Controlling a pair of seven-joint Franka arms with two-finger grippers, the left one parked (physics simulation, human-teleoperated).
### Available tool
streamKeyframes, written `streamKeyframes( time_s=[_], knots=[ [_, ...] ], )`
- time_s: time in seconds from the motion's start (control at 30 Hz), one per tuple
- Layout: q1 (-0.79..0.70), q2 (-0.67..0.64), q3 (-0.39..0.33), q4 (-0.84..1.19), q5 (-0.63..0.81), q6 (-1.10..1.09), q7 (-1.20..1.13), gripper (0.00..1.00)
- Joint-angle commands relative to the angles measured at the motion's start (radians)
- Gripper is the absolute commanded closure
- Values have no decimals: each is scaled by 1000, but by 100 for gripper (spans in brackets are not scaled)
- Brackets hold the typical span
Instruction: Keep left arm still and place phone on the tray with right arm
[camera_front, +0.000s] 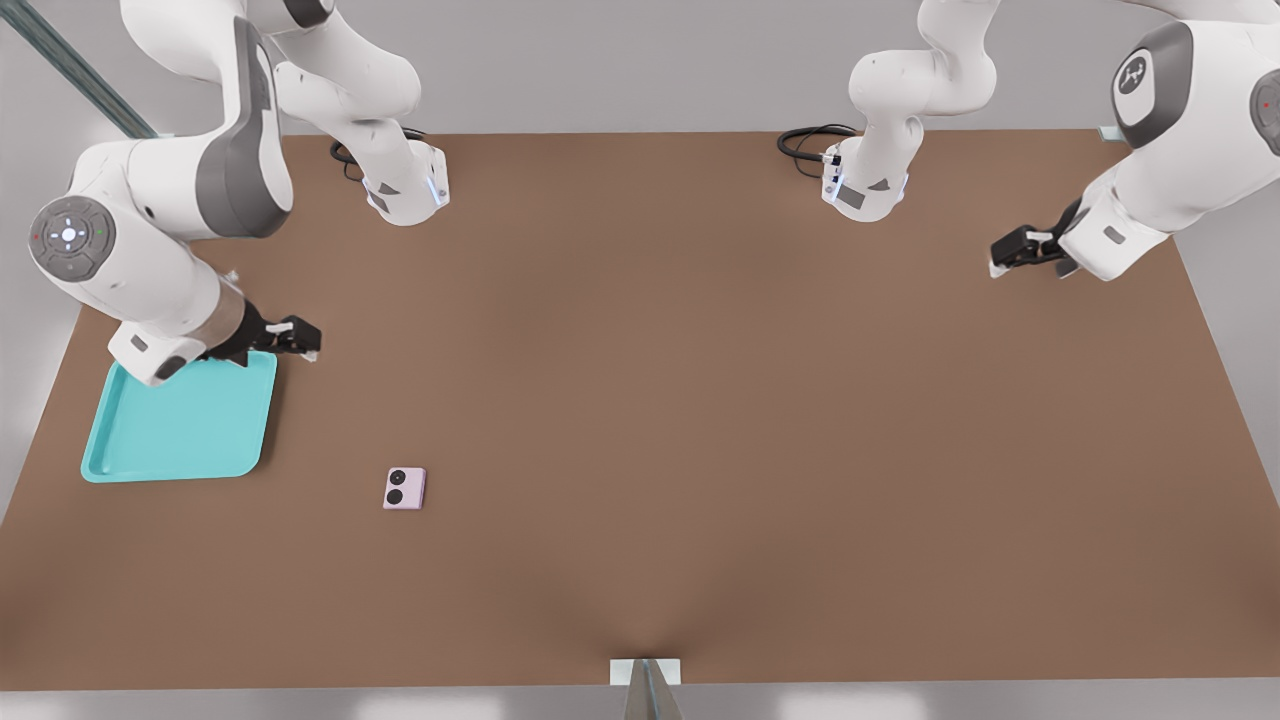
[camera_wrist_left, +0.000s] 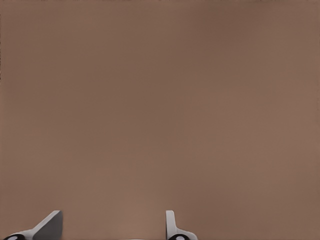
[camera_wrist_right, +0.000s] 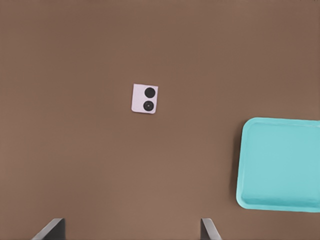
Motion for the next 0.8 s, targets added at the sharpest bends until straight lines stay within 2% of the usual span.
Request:
streamKeyframes(
  time_s=[0.0, 0.1, 0.27, 0.37, 0.67, 0.77],
  knots=[
    [-6, 1, 2, -1, -7, 89, 68, 0],
    [19, 60, 10, 1, -8, 118, 71, 0],
    [83, 393, 8, 1, -7, 598, 155, 0],
    [77, 520, 5, -11, -7, 746, 155, 0],
    [17, 652, 5, -36, 2, 847, 128, 0],
    [28, 624, 8, -108, 4, 847, 195, 0]
  ],
)
